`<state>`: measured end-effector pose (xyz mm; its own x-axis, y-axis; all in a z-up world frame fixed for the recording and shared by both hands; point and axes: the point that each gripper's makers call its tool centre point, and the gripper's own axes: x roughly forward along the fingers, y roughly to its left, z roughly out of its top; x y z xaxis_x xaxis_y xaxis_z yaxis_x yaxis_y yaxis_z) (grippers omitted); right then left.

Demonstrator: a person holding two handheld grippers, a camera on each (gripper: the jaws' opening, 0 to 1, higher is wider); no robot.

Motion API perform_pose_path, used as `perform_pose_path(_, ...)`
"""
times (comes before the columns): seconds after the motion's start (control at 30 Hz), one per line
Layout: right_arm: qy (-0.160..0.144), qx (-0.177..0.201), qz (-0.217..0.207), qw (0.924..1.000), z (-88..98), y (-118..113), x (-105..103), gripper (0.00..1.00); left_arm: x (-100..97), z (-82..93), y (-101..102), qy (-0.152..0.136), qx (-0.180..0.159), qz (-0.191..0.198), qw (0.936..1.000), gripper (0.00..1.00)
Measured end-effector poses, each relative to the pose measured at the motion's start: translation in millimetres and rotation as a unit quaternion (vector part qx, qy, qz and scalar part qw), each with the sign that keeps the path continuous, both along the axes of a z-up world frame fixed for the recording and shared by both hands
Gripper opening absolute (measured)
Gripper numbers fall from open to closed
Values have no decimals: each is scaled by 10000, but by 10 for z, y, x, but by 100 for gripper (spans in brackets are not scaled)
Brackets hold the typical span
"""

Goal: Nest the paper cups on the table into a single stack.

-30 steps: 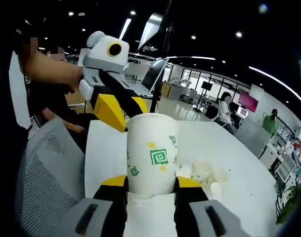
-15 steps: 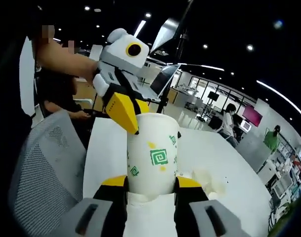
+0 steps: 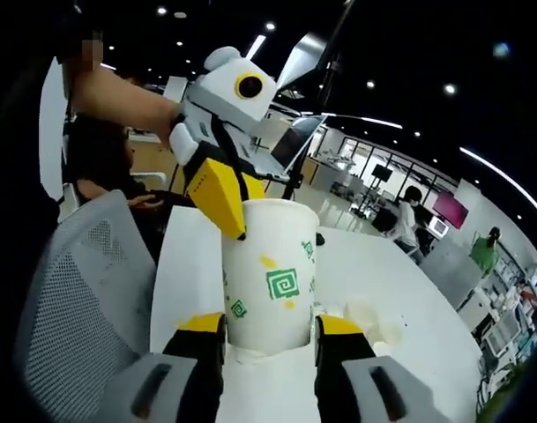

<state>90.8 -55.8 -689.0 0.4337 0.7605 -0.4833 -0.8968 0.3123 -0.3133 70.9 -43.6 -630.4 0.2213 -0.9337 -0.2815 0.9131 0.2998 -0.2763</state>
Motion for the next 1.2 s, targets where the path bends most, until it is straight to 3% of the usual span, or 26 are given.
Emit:
perform_pose_path(0.27,323,248,-340,9986,19,-57,27,58,15,-29,-8,-65,202,-74,9997,0)
perform_pose_path(0.33,529,370,-478,9968,8,-80,19,62,39,-42,-2,-126,307,-91,9994,0)
perform_pose_path(0.53,702,532,-800,9929,-38,-201,43,74,104,-112,20,-276,687,-158,9971,0)
perform_pose_path(0.93,984,877,-1619,9780,-178,-497,41,98,150,-320,30,-611,1587,-470,9843,0)
perform_pose_path(1.2,979,959,-1996,9702,-228,-668,32,100,211,-483,36,-731,2061,-689,9734,0)
